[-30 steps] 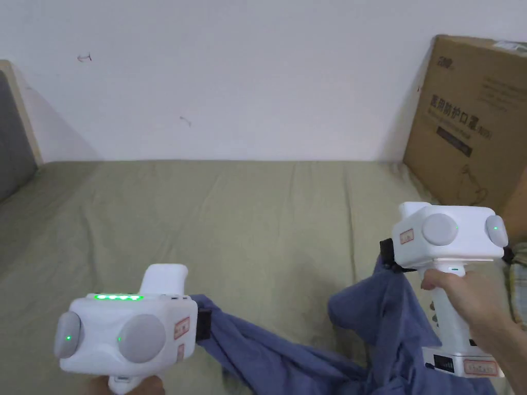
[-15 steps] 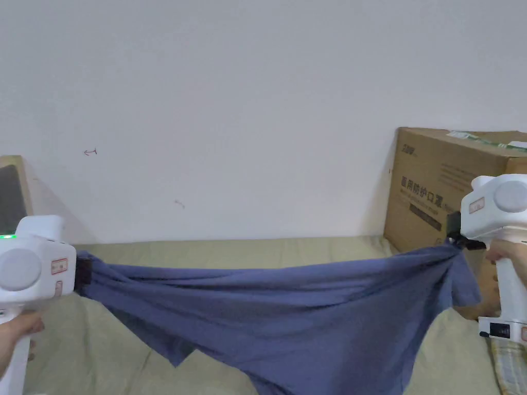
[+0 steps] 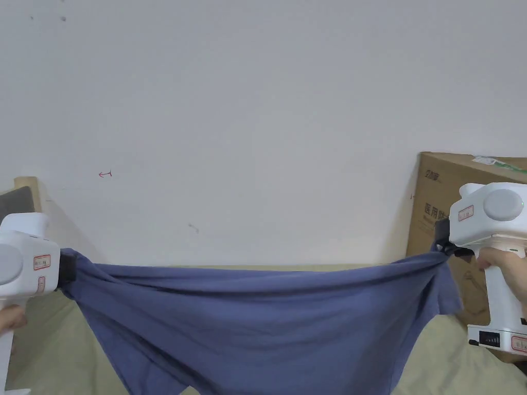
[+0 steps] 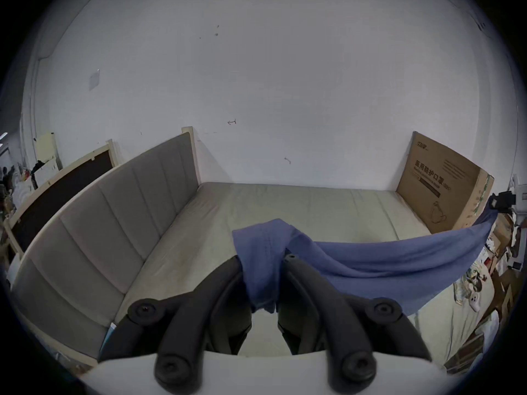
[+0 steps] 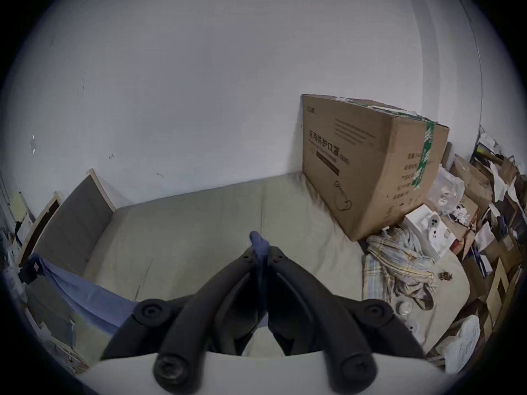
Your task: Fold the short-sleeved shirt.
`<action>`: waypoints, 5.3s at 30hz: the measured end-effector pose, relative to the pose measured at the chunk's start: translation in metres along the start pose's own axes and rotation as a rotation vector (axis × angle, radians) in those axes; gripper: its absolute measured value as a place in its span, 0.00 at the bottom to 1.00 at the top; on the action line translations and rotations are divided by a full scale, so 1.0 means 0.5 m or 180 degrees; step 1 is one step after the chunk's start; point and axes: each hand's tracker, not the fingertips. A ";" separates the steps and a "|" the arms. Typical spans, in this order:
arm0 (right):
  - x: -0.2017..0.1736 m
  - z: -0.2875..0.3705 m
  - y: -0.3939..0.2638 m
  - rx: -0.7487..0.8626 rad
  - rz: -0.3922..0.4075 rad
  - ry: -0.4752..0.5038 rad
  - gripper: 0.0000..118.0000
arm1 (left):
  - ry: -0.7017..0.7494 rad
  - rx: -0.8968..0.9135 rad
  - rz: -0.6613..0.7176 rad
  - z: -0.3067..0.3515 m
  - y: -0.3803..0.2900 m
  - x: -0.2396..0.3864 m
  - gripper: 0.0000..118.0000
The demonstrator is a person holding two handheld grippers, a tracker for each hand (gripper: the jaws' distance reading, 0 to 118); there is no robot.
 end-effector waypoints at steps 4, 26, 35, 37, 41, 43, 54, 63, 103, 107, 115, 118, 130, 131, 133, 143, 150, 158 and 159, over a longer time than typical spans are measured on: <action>-0.029 -0.039 0.051 0.0056 -0.0007 0.0040 0.04 | 0.0001 0.0113 0.0060 -0.028 0.058 -0.022 0.11; -0.062 -0.138 -0.045 -0.0066 0.0262 0.0164 0.04 | 0.0237 0.0240 0.0109 -0.077 -0.048 -0.050 0.11; 0.056 -0.226 -0.499 -0.1259 0.0129 0.0013 0.04 | 0.0272 -0.0745 0.0241 -0.034 -0.470 -0.071 0.11; 0.074 -0.231 -0.564 -0.1491 0.0135 0.0027 0.04 | 0.0239 -0.0935 0.0187 -0.018 -0.533 -0.068 0.11; 0.112 -0.209 -0.658 -0.1647 -0.0106 -0.0101 0.04 | 0.0283 -0.1156 0.0068 0.023 -0.633 -0.072 0.11; 0.133 -0.200 -0.684 -0.1677 -0.0341 -0.0105 0.04 | 0.0259 -0.1255 0.0132 0.034 -0.661 -0.085 0.11; 0.145 -0.137 -0.705 -0.1537 -0.0111 -0.0179 0.52 | 0.0349 -0.1264 -0.0004 0.059 -0.665 -0.078 0.87; 0.112 -0.013 -0.709 -0.1184 0.0051 0.0121 0.53 | -0.0163 -0.0849 0.0120 0.162 -0.585 0.016 0.82; 0.132 -0.150 -0.724 -0.1296 -0.0018 0.0133 0.06 | -0.0543 -0.1361 -0.0185 0.014 -0.638 0.194 0.00; 0.125 -0.150 -0.716 -0.1281 0.0050 0.0113 0.06 | -0.0511 -0.1429 -0.0218 -0.051 -0.597 0.182 0.11; 0.144 -0.158 -0.740 -0.1367 -0.0076 0.0148 0.06 | -0.0298 -0.1380 -0.0149 -0.285 -0.482 0.146 0.85; 0.148 -0.157 -0.743 -0.1404 -0.0118 0.0150 0.06 | -0.0181 -0.1421 0.0062 -0.374 -0.462 0.128 0.84; 0.137 -0.167 -0.747 -0.1506 -0.0150 0.0128 0.06 | -0.0246 -0.1517 -0.0013 -0.452 -0.519 0.109 0.22; 0.137 -0.168 -0.748 -0.1506 -0.0188 0.0141 0.06 | -0.0244 -0.1538 -0.0002 -0.455 -0.515 0.105 0.03; 0.136 -0.165 -0.746 -0.1505 -0.0225 0.0146 0.06 | -0.0355 -0.1633 0.0159 -0.462 -0.510 0.088 0.01; 0.121 -0.132 -0.628 -0.1184 -0.0443 0.0278 0.06 | -0.0220 -0.1290 -0.0351 -0.320 -0.371 0.076 0.01; 0.016 -0.118 -0.393 -0.0605 -0.0035 0.0431 0.06 | 0.0114 -0.0581 -0.0293 -0.182 -0.172 0.030 0.01; -0.150 -0.098 -0.067 0.0081 0.0428 0.0478 0.06 | 0.0512 0.0069 -0.0367 -0.080 0.094 -0.012 0.01; -0.165 -0.106 -0.030 0.0124 0.0456 0.0449 0.06 | 0.0564 0.0137 -0.0358 -0.075 0.122 -0.017 0.01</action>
